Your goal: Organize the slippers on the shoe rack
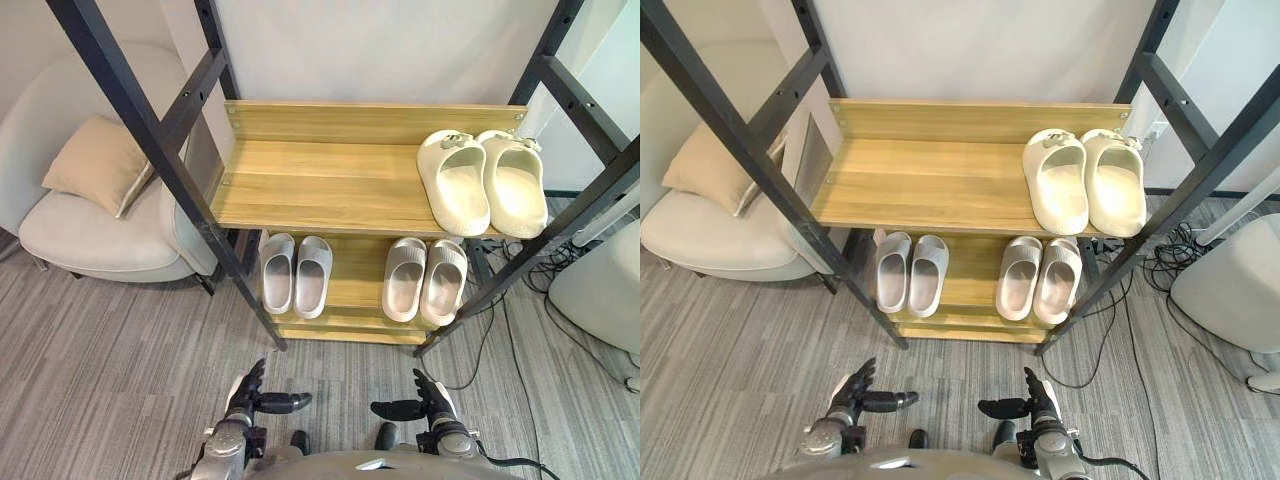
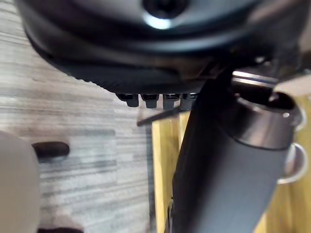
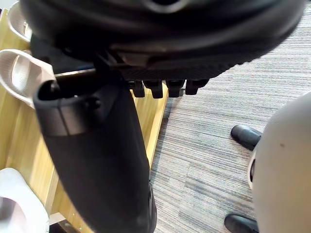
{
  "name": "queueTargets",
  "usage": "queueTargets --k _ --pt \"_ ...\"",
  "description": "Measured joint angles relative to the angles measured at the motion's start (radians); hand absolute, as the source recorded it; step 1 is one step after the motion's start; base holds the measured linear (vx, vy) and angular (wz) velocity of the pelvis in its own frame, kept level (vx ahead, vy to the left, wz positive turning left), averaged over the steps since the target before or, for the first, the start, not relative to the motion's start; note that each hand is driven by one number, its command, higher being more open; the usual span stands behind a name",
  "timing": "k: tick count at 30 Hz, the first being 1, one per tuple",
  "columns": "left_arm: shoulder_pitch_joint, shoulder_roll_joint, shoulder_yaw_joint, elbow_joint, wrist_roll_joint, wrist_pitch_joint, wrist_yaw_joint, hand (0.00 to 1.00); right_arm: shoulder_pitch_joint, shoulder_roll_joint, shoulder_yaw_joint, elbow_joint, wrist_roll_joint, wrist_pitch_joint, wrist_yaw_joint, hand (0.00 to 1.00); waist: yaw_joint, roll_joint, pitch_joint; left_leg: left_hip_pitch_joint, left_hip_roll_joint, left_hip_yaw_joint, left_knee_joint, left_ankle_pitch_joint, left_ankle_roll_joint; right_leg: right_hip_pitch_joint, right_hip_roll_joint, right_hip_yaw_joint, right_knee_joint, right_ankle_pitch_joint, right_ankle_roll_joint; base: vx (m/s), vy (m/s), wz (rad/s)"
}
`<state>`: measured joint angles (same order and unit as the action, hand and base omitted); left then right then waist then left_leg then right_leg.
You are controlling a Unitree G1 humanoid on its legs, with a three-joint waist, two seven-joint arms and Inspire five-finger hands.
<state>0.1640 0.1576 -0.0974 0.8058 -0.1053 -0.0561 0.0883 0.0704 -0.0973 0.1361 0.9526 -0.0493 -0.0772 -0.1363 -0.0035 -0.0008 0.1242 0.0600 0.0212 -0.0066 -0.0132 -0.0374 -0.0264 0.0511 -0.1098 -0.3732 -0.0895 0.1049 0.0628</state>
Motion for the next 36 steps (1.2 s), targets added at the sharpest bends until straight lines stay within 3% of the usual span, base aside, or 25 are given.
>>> queueTargets --k 4,10,13,14,16,17,18,20,22,23,24,25,26,28,30,33,34,35,36 --pt "0.001 -0.008 0.083 0.055 -0.001 0.001 0.038 1.0 -0.003 0.016 -0.012 0.004 0.0 0.0 0.0 1.0 0.005 -0.021 0.006 0.004 0.001 0.007 0.003 -0.001 0.001 0.002 0.001 0.008 0.0 0.0 0.0 -0.02 0.017 -0.06" --pt "-0.001 -0.026 0.138 0.075 -0.006 0.0 0.059 1.0 0.001 0.019 -0.036 0.01 0.008 0.0 -0.001 1.0 0.026 -0.024 0.009 0.007 0.009 0.049 0.021 -0.016 -0.001 -0.018 0.005 0.052 0.024 -0.002 -0.004 -0.01 0.019 -0.2" --pt "-0.033 -0.038 0.146 0.093 -0.018 -0.001 0.07 1.0 -0.019 0.014 -0.037 0.023 0.013 0.003 -0.005 1.0 0.029 -0.024 0.033 -0.04 0.004 0.054 0.099 -0.035 0.006 -0.131 -0.032 0.072 0.246 -0.084 0.001 -0.01 0.034 -0.09" --pt "-0.039 -0.042 0.145 0.092 -0.019 -0.001 0.07 1.0 -0.023 0.015 -0.037 0.022 0.012 0.002 -0.008 1.0 0.03 -0.029 0.038 -0.069 0.004 0.05 0.132 -0.033 0.013 -0.148 -0.038 0.079 0.275 -0.085 0.013 -0.07 0.022 0.19" --pt "-0.047 -0.05 0.145 0.091 -0.022 -0.004 0.072 1.0 -0.035 0.021 -0.038 0.018 0.015 0.004 -0.008 1.0 0.03 -0.034 0.056 -0.086 0.0 0.038 0.149 -0.039 0.026 -0.198 -0.078 0.081 0.512 -0.222 0.011 -0.06 -0.049 0.39" --pt "-0.054 -0.05 0.14 0.091 -0.022 -0.005 0.073 1.0 -0.036 0.026 -0.039 0.018 0.017 0.004 -0.011 1.0 0.031 -0.051 0.06 -0.096 -0.015 0.014 0.164 -0.036 0.025 -0.213 -0.108 0.092 0.694 -0.296 0.034 -0.04 -0.139 0.76" --pt "-0.058 -0.054 0.142 0.086 -0.028 -0.008 0.076 1.0 -0.032 0.033 -0.036 0.022 0.017 0.002 -0.011 1.0 0.044 -0.056 0.058 -0.121 -0.02 -0.017 0.188 -0.03 0.016 -0.197 -0.103 0.117 0.811 -0.325 0.036 -0.05 -0.157 0.74" --pt "-0.065 -0.062 0.143 0.073 -0.032 -0.014 0.079 1.0 -0.053 0.038 -0.034 0.022 0.017 -0.005 -0.011 1.0 0.065 -0.064 0.058 -0.173 -0.031 -0.036 0.217 -0.016 0.0 -0.17 -0.08 0.164 0.747 -0.367 0.05 -0.11 -0.151 0.4" --pt "-0.076 -0.077 0.142 0.071 -0.032 -0.019 0.079 1.0 -0.087 0.032 -0.034 0.021 0.018 -0.007 -0.011 1.0 0.08 -0.036 0.07 -0.223 -0.02 -0.043 0.217 0.013 -0.019 -0.159 -0.04 0.19 0.634 -0.394 0.017 -0.24 -0.184 0.17" --pt "-0.091 -0.09 0.139 0.077 -0.031 -0.019 0.08 1.0 -0.114 0.02 -0.033 0.023 0.027 -0.01 -0.014 1.0 0.086 0.001 0.09 -0.26 -0.006 -0.063 0.203 0.045 -0.039 -0.108 0.003 0.181 0.469 -0.399 -0.016 -0.27 -0.171 0.17" --pt "-0.098 -0.095 0.138 0.085 -0.031 -0.02 0.081 1.0 -0.119 0.015 -0.032 0.025 0.031 -0.01 -0.015 1.0 0.086 0.017 0.1 -0.264 -0.001 -0.072 0.204 0.05 -0.043 -0.098 0.017 0.173 0.444 -0.383 -0.036 -0.24 -0.111 0.53" --pt "-0.109 -0.116 0.124 0.098 -0.039 -0.021 0.086 1.0 -0.12 0.001 -0.033 0.03 0.035 -0.007 -0.021 1.0 0.086 0.065 0.126 -0.27 0.033 -0.125 0.182 0.088 -0.065 -0.05 0.068 0.121 0.352 -0.321 -0.05 -0.29 -0.111 0.64" --pt "-0.109 -0.116 0.114 0.098 -0.04 -0.023 0.088 1.0 -0.112 0.0 -0.032 0.034 0.035 -0.007 -0.022 1.0 0.087 0.081 0.125 -0.264 0.042 -0.142 0.155 0.112 -0.079 -0.037 0.079 0.098 0.331 -0.309 -0.059 -0.32 -0.118 0.73" --pt "-0.11 -0.115 0.101 0.098 -0.039 -0.029 0.09 1.0 -0.112 -0.001 -0.034 0.041 0.034 -0.006 -0.025 1.0 0.083 0.086 0.132 -0.248 0.073 -0.109 0.064 0.146 -0.114 -0.046 0.087 0.044 0.333 -0.297 -0.079 -0.26 -0.094 0.61" --pt "-0.115 -0.103 0.093 0.1 -0.037 -0.03 0.085 1.0 -0.114 0.005 -0.039 0.041 0.033 -0.006 -0.03 1.0 0.074 0.07 0.138 -0.257 0.082 -0.04 0.034 0.136 -0.128 -0.063 0.067 0.007 0.328 -0.288 -0.094 -0.15 -0.022 0.67" --pt "-0.12 -0.089 0.082 0.106 -0.029 -0.04 0.085 1.0 -0.104 -0.019 -0.079 0.041 0.033 0.003 -0.04 1.0 0.064 0.04 0.138 -0.298 0.055 0.078 0.278 0.087 -0.067 -0.108 -0.025 -0.079 0.35 -0.269 -0.083 -0.09 0.064 0.97" --pt "-0.12 -0.092 0.082 0.115 -0.024 -0.041 0.089 1.0 -0.097 -0.027 -0.079 0.041 0.033 0.003 -0.04 1.0 0.063 0.047 0.133 -0.28 0.058 0.087 0.319 0.043 -0.06 -0.107 -0.036 -0.094 0.351 -0.263 -0.076 -0.06 0.185 0.84" --pt "-0.119 -0.103 0.082 0.129 -0.014 -0.039 0.091 1.0 -0.086 -0.033 -0.079 0.041 0.032 0.004 -0.039 1.0 0.058 0.075 0.117 -0.264 0.087 0.127 0.344 -0.011 -0.049 -0.107 -0.042 -0.139 0.358 -0.255 -0.064 -0.06 0.193 0.77" --pt "-0.119 -0.111 0.082 0.133 -0.009 -0.038 0.091 1.0 -0.092 -0.037 -0.079 0.041 0.032 0.007 -0.037 1.0 0.056 0.08 0.117 -0.271 0.087 0.149 0.336 -0.01 -0.031 -0.106 -0.038 -0.155 0.366 -0.253 -0.061 -0.11 0.21 0.82"
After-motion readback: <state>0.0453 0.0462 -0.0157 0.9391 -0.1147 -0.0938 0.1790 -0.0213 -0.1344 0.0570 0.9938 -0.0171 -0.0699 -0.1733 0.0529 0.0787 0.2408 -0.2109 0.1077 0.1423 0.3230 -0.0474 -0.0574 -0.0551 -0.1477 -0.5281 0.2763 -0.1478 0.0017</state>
